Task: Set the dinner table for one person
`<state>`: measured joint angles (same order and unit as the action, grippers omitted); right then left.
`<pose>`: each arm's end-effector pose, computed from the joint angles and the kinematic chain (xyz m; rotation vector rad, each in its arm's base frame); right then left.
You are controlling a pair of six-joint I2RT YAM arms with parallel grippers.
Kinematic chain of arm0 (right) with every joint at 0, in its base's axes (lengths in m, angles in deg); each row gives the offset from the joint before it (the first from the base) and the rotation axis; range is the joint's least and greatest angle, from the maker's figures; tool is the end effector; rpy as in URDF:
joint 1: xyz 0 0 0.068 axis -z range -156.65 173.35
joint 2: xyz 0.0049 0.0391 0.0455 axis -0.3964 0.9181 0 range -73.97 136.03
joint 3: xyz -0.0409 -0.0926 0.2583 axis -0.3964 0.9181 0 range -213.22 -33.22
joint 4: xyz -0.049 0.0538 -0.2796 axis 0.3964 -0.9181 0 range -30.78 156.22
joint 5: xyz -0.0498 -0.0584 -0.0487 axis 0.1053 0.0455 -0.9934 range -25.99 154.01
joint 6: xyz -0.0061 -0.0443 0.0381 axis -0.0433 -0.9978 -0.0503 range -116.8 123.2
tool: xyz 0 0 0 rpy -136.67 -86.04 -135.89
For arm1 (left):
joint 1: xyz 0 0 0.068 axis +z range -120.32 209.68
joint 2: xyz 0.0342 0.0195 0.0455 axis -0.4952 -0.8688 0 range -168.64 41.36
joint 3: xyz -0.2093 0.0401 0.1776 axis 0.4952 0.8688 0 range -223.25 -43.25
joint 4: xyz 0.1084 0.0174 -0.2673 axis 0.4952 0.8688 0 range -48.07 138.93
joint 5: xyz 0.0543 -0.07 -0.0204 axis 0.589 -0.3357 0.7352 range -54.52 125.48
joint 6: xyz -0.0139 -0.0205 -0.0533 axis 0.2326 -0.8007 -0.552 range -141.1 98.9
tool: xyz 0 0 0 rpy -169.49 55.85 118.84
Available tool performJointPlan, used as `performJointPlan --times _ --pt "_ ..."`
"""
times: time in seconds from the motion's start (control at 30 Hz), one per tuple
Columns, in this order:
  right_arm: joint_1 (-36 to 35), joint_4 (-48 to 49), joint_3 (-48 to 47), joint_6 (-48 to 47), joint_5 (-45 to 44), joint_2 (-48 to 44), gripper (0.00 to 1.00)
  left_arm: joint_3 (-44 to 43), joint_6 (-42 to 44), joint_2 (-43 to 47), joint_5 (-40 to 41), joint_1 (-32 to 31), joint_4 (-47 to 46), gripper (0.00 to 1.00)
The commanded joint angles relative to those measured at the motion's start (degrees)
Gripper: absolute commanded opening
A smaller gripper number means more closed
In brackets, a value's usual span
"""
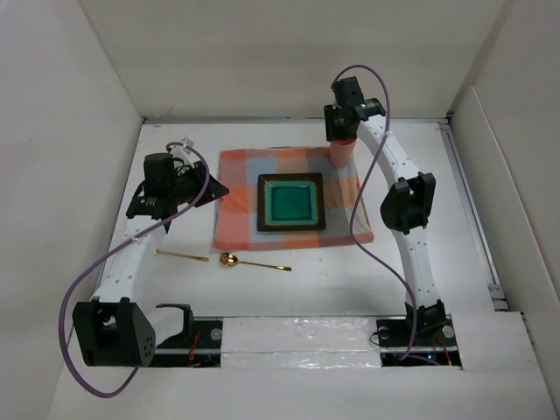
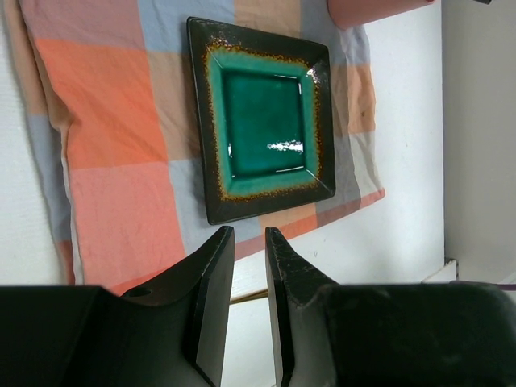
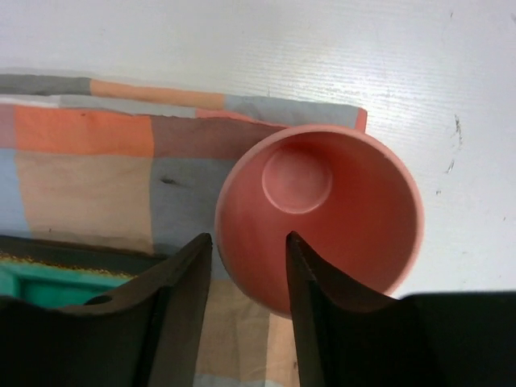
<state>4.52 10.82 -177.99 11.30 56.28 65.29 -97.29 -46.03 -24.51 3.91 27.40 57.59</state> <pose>0.5370 0.1772 0.2861 -0.1678 2.4257 0.0469 0.2876 -0.0338 0.3104 -0.0577 2.0811 -0.8567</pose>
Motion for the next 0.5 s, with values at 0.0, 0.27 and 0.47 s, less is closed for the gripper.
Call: performJointPlan --times 0.0,0.27,0.47 --pt "0.1 4.0 -3.9 0.8 0.3 -1.9 0.49 -2.3 0.9 0.0 0.0 -0.4 -1.4 0.20" --pt "0.1 5.3 -2.5 1.4 0.8 -9.2 0.52 -2.8 0.4 -0.3 0.5 -0.4 -1.7 0.20" --pt "-2.0 13.7 17.1 1.1 4.4 -29.6 0.13 -7.4 -1.3 -2.0 1.4 -0.4 -2.3 0.00"
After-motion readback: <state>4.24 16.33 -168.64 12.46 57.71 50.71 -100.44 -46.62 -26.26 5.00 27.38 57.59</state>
